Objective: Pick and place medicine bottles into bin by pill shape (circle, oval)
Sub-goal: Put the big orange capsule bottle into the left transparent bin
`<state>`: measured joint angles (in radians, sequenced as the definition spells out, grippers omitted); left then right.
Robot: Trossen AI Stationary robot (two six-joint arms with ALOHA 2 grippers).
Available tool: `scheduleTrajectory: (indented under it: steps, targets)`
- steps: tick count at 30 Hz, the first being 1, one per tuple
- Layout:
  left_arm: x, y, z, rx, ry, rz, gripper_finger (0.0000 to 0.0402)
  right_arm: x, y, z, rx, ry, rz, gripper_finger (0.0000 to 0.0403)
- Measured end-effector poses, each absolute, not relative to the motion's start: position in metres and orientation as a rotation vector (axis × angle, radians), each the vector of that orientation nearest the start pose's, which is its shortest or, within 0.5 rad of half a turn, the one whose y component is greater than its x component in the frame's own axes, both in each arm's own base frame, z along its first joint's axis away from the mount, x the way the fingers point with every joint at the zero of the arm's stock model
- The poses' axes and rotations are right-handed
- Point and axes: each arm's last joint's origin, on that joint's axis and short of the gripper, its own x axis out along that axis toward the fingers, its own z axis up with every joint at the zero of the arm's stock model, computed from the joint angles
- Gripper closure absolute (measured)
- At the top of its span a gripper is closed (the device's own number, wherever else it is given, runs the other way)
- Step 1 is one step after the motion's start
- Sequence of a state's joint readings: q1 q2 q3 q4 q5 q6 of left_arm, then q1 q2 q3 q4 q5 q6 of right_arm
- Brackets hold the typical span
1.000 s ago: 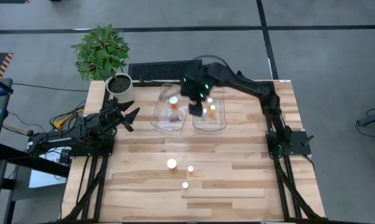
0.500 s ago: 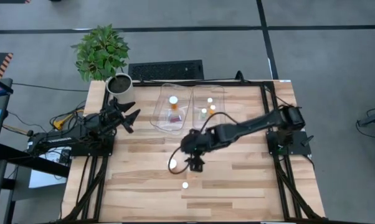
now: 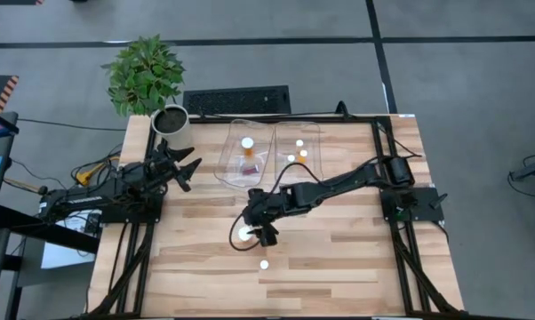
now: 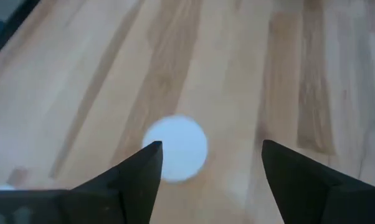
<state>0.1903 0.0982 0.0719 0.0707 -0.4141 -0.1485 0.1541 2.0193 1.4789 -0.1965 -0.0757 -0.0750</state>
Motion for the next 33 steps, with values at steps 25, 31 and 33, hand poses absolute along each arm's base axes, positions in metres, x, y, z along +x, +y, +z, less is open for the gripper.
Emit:
scheduleTrajectory:
  steps: [25, 31, 33]
  targets:
    - [0.094, 0.03, 0.184, -0.161, -0.057, 0.602, 0.0161, 0.449, 0.076, 0.196, -0.077, 0.668, 0.307, 0.0069]
    - [0.094, 0.03, 0.183, -0.16, -0.055, 0.601, 0.0161, 0.455, 0.079, 0.178, -0.028, 0.68, 0.354, 0.0068]
    - [0.094, 0.03, 0.183, -0.16, -0.052, 0.601, 0.0161, 0.46, 0.079, 0.169, -0.002, 0.686, 0.374, 0.0069]
